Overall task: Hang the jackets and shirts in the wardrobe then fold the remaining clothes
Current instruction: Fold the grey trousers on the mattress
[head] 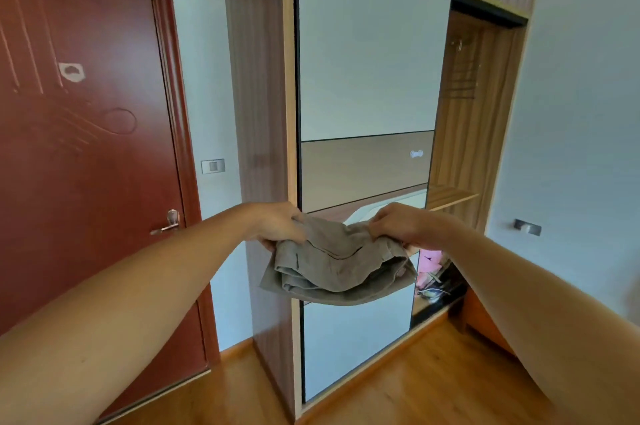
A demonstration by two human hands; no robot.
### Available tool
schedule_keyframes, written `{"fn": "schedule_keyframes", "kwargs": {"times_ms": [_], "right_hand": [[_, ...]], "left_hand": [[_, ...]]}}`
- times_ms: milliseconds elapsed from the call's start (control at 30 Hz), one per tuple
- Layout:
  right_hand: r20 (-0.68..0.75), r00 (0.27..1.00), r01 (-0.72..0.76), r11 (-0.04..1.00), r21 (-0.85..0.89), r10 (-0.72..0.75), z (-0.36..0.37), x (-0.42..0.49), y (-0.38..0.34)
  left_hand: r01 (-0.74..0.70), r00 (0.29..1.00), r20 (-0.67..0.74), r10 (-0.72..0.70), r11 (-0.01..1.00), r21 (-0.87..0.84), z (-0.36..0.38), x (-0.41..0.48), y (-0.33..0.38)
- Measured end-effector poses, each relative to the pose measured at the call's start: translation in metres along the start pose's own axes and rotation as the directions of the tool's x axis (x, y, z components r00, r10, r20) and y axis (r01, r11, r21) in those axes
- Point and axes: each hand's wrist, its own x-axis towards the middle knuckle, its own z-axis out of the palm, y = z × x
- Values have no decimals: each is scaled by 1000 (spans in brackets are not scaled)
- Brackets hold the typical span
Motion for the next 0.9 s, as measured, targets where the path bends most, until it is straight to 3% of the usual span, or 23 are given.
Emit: {"fn": "schedule_keyframes", "kwargs": {"times_ms": [167,433,900], "right_hand": [[-143,986,-94,996,-12,91,-50,48,43],[-229,932,-269,960,81,280,-123,125,127],[-367,768,-488,851,196,525,-259,241,261]], "left_hand": [[-106,992,73,105,994,14,1,114,36],[-321,930,201,308,947,34,22,292,105],[-553,781,379,496,832,50,60,554,248]]}}
